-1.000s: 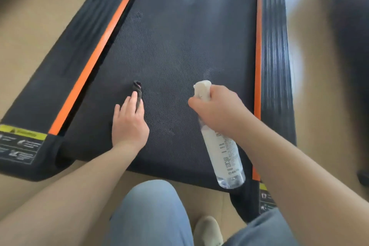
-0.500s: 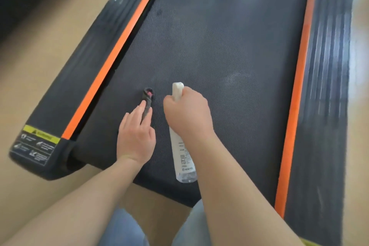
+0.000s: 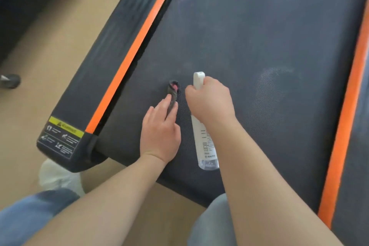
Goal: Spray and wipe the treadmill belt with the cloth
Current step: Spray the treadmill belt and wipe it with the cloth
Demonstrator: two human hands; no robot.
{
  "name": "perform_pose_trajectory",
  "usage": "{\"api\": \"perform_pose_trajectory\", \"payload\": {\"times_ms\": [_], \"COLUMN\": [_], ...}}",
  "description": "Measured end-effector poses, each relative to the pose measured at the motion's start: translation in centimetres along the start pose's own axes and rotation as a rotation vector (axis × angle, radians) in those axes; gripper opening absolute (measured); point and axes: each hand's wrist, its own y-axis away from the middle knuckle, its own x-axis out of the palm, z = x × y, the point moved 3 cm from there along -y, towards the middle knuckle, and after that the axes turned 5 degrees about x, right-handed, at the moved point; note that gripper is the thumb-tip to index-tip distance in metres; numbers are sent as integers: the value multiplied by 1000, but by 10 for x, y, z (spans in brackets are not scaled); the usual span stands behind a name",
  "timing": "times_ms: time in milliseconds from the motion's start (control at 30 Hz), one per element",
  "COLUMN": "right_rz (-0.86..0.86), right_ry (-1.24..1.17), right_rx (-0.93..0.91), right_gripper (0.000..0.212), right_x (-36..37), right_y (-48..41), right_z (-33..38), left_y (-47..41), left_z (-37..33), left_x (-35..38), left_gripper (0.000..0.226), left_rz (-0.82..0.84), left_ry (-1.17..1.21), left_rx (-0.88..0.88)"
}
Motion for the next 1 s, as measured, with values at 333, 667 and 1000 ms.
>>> {"api": "perform_pose_trajectory", "payload": {"times_ms": [333, 667, 1000], "right_rz": [-176, -246, -306], "right_ry": [63, 27, -73], "right_rx": [7, 150, 388], "right_gripper": [27, 26, 32], "right_x": [-20, 10, 62], "right_y": [44, 78, 91], "right_z": [10, 62, 119], "left_y": [-76, -74, -171], "left_z": [62, 109, 148], "left_x": [7, -6, -37], "left_gripper": [60, 62, 66], "left_rz": [295, 430, 440], "left_ry": [-186, 75, -343], "left_rx": [1196, 1445, 788]}}
